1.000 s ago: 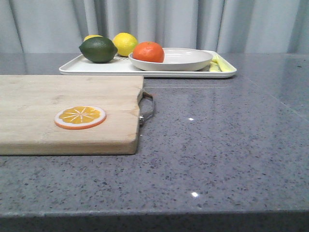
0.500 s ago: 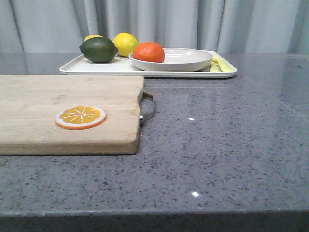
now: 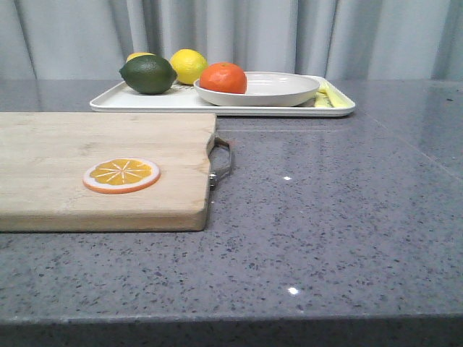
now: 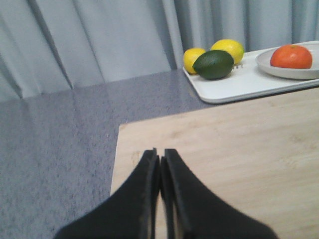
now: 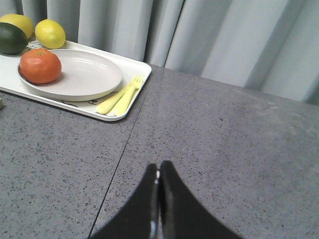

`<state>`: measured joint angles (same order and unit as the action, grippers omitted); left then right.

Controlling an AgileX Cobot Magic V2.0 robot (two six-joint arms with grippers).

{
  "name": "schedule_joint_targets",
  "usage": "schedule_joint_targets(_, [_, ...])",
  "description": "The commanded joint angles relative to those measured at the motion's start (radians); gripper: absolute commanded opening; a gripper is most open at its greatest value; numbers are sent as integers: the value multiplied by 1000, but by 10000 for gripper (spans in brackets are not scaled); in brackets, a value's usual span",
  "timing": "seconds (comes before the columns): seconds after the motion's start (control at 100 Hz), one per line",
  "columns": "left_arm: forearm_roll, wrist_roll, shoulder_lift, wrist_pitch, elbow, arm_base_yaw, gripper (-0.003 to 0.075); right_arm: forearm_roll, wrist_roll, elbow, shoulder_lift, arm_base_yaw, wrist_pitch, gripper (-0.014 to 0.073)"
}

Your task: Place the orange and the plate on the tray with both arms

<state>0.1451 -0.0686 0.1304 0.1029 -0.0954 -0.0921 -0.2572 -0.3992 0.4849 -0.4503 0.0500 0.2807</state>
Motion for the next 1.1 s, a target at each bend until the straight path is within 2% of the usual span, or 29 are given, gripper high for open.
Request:
schedule_joint_targets(0.0, [-59,6,-31,-103,34,35,-20,5,-6,27,2,0,-84,-102])
schedule_joint_targets(0.13, [-77,6,-84,-124,105,82,-20,5,-6,27,2,0,-84,-102])
schedule_joint_targets(0.25, [-69,7,-114,-103,104,107,-20,5,-6,27,2,0,-84,-102])
schedule_joint_targets(0.45, [-56,7,-170,-103,104,106,-20,5,-6,27,2,0,-84,-102])
schedule_joint_targets(1.09, [-56,7,-168,-111,104,106,-20,5,-6,27,2,0,-84,-102])
